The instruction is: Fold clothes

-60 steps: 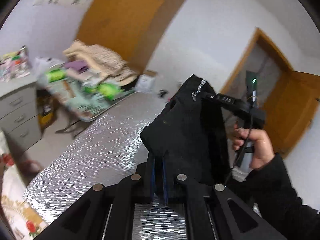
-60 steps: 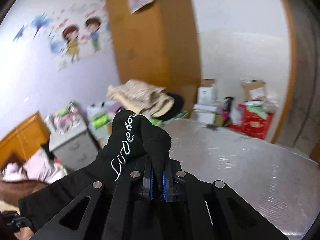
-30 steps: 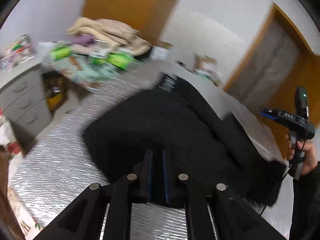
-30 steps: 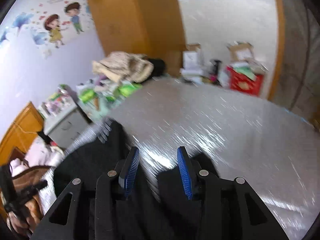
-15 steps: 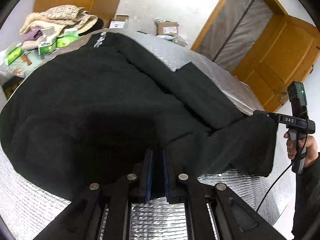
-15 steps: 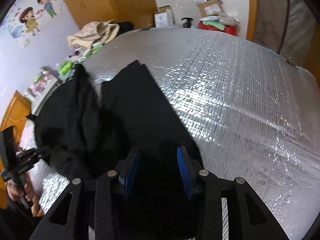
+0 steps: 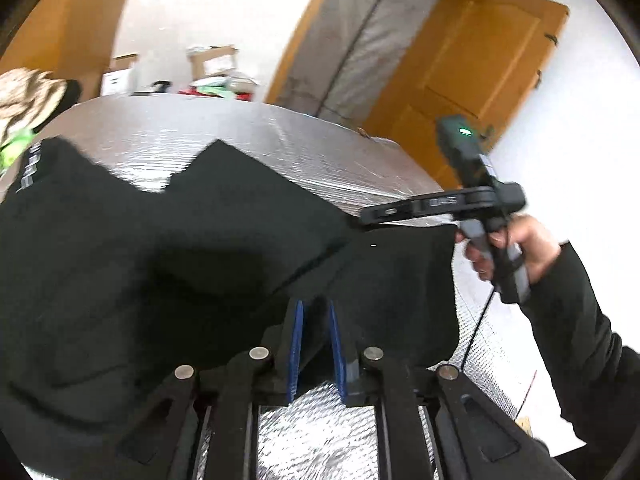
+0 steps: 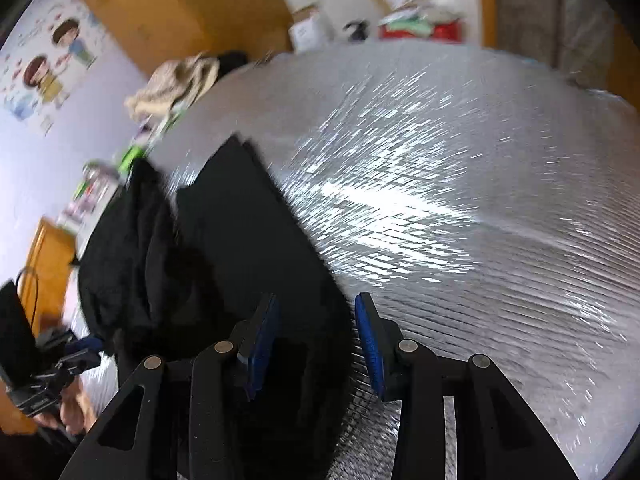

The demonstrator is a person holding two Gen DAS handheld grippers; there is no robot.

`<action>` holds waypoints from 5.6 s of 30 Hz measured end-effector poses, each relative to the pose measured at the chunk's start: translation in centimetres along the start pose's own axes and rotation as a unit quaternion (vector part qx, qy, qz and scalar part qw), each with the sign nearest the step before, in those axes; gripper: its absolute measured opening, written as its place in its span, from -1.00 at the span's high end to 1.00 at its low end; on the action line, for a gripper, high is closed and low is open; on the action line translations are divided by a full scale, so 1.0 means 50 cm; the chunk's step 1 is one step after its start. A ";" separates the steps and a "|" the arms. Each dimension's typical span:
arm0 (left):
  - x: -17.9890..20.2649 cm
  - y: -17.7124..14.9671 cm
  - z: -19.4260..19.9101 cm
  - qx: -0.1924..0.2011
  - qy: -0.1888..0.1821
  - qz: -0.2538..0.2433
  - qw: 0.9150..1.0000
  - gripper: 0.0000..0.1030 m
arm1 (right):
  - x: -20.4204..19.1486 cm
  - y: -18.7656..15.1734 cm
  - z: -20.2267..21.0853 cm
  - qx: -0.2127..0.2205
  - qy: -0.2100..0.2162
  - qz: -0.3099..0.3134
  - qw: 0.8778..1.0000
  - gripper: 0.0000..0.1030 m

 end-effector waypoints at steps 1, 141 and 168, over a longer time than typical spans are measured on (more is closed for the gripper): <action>0.004 0.001 -0.008 -0.004 -0.003 -0.005 1.000 0.69 | -0.004 -0.001 -0.014 -0.013 0.006 0.007 1.000 0.19; -0.113 -0.117 0.008 0.031 0.132 0.071 0.988 0.91 | 0.078 -0.369 0.260 0.216 -0.058 -0.294 0.929 0.27; -0.108 -0.115 0.009 0.031 0.136 0.067 0.988 0.91 | 0.209 -0.502 0.310 0.201 -0.163 -0.406 0.876 0.82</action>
Point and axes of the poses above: each gripper's, at about its wrist camera, not at the fingertips, and z roughly against the way its jaws point, x to its right, y to its top, the point moved 10 cm from there along -z, roughly the way its jaws point, and after that the axes turned 5 degrees about -y, right-handed, at the moved point
